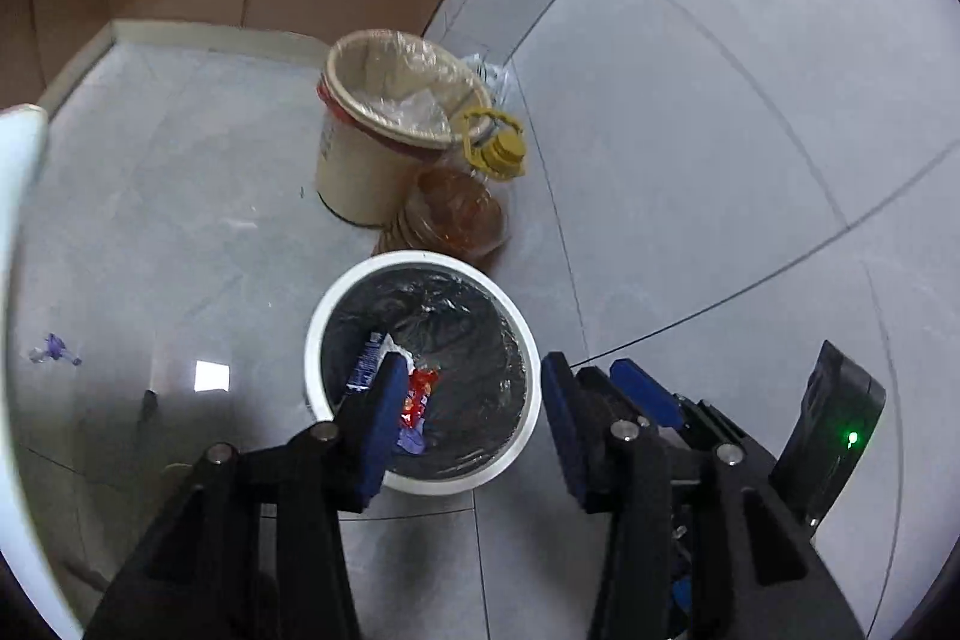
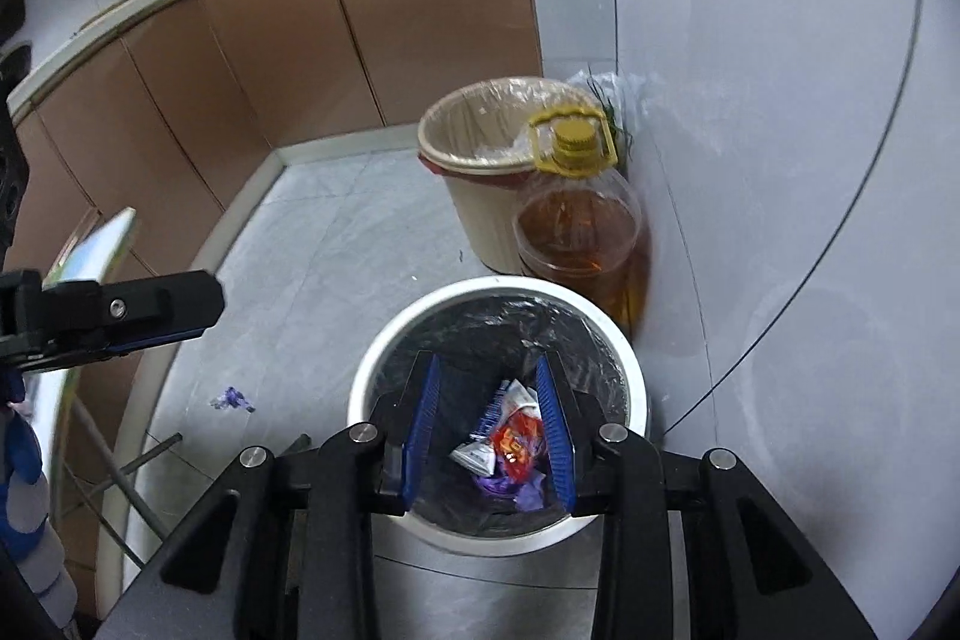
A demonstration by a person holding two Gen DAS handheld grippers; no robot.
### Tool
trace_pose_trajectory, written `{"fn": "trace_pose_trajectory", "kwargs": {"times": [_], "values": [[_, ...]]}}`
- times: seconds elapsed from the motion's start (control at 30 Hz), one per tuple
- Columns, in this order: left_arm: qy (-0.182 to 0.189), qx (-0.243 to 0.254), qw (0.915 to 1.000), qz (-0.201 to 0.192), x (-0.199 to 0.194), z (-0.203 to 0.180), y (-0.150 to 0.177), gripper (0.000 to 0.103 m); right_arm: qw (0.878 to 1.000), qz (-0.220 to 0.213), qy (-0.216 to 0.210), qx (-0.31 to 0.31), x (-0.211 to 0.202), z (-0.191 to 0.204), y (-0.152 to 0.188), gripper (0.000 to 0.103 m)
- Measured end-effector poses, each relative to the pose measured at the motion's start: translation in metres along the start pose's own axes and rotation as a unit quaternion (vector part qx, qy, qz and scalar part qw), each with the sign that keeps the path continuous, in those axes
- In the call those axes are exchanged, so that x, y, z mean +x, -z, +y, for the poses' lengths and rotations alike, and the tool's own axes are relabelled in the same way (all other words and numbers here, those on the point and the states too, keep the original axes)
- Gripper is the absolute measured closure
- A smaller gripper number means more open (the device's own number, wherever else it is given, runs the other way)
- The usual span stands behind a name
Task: Collect trash
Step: 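Carry carton and wrapper to the bin and release both inside, then move both open grippers back over the table toward the remaining trash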
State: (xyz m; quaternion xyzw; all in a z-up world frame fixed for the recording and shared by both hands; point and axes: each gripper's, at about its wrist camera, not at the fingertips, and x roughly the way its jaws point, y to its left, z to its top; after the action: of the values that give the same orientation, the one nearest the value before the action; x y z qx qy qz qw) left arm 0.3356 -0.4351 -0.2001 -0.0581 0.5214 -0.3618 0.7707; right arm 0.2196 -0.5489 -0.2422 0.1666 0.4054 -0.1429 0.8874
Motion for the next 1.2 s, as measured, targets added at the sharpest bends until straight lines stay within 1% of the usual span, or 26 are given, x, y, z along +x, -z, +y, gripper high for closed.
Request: {"fn": "trace_pose_trajectory", "kwargs": {"times": [0.17, 0.3, 0.33, 0.4, 0.5, 0.6, 0.7, 0.8, 0.93, 1.0, 1.03, 1.2], "values": [[-0.008, 0.016, 0.9989, -0.043, -0.066, -0.007, 0.018, 0.059, 0.999, -0.048, -0.025, -0.005, -0.057, 0.03, -0.005, 0.065], [-0.012, 0.022, 0.9963, -0.082, -0.127, -0.007, 0.037, 0.059, 0.995, -0.083, -0.045, -0.021, -0.103, 0.057, -0.009, 0.062], [-0.013, 0.024, 0.9956, -0.089, -0.138, -0.007, 0.041, 0.058, 0.993, -0.097, -0.054, -0.027, -0.12, 0.068, -0.01, 0.06], [-0.019, 0.025, 0.9935, -0.109, -0.167, -0.003, 0.052, 0.054, 0.991, -0.113, -0.065, -0.036, -0.143, 0.082, -0.01, 0.059], [-0.032, 0.022, 0.9893, -0.141, -0.214, 0.008, 0.073, 0.053, 0.985, -0.138, -0.087, -0.053, -0.182, 0.108, -0.008, 0.059], [-0.045, 0.011, 0.9854, -0.164, -0.25, 0.024, 0.093, 0.053, 0.98, -0.151, -0.104, -0.071, -0.212, 0.132, -0.004, 0.059], [-0.068, 0.001, 0.9804, -0.185, -0.284, 0.043, 0.115, 0.053, 0.974, -0.166, -0.124, -0.091, -0.245, 0.159, 0.005, 0.058], [-0.092, -0.009, 0.9747, -0.204, -0.313, 0.063, 0.136, 0.053, 0.969, -0.178, -0.138, -0.105, -0.263, 0.176, 0.012, 0.055], [-0.121, -0.023, 0.9662, -0.226, -0.351, 0.087, 0.161, 0.053, 0.961, -0.193, -0.155, -0.125, -0.292, 0.2, 0.022, 0.055], [-0.14, -0.023, 0.9599, -0.242, -0.376, 0.097, 0.174, 0.053, 0.958, -0.199, -0.16, -0.133, -0.305, 0.21, 0.026, 0.055], [-0.152, -0.024, 0.9551, -0.254, -0.389, 0.101, 0.181, 0.053, 0.957, -0.201, -0.162, -0.136, -0.309, 0.213, 0.028, 0.054], [-0.173, -0.036, 0.9416, -0.287, -0.433, 0.123, 0.206, 0.053, 0.953, -0.208, -0.169, -0.143, -0.329, 0.228, 0.035, 0.054]]}}
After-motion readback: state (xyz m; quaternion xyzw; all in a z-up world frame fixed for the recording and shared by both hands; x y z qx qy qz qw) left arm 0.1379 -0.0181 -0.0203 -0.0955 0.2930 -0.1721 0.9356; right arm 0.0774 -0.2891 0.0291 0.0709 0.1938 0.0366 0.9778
